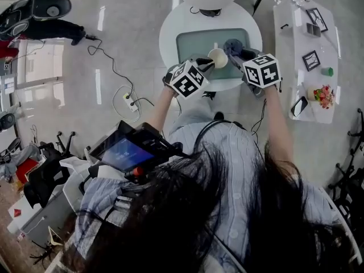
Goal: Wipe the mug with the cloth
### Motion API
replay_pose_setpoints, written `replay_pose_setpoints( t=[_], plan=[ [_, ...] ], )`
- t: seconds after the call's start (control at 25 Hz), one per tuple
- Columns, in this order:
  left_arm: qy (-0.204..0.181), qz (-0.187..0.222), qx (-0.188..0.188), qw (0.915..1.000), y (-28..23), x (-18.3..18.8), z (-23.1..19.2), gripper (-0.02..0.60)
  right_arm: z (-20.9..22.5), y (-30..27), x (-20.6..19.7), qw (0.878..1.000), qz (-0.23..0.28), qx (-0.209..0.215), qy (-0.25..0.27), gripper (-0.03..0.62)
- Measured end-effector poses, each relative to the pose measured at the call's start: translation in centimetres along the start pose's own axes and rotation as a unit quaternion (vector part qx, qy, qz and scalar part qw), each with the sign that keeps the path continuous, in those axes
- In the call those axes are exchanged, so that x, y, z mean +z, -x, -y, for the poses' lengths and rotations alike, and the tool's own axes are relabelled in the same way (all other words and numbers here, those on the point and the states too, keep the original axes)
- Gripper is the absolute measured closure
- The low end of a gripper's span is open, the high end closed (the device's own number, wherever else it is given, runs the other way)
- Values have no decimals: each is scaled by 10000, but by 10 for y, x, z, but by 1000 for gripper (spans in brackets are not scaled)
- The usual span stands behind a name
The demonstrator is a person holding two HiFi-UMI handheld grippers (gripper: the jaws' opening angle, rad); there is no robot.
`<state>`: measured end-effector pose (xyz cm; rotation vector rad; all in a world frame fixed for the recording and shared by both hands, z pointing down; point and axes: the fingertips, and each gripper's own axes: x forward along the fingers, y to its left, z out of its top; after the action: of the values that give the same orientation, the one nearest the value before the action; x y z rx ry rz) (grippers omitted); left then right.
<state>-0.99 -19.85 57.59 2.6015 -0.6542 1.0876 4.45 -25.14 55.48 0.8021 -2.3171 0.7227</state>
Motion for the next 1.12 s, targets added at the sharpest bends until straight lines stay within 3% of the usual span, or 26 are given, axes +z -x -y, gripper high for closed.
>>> replay_pose_setpoints(
  t=[0.28, 0.48, 0.88, 1.12],
  plan=[
    [796, 107, 692, 9944, 14, -8, 13, 538, -23, 37, -14, 9978, 472, -104, -447, 496],
    [1139, 182, 1008, 9882, 24, -13, 34, 538, -42, 61, -41, 9953, 655, -142, -692, 496],
    [1572, 212, 1294, 9788, 46, -29, 107, 538, -92, 95, -102, 9943, 716, 81, -791, 496],
    [2046, 143, 1457, 9678, 61, -58, 145, 538, -120, 98, -131, 9953, 618, 209, -710, 496]
  ],
)
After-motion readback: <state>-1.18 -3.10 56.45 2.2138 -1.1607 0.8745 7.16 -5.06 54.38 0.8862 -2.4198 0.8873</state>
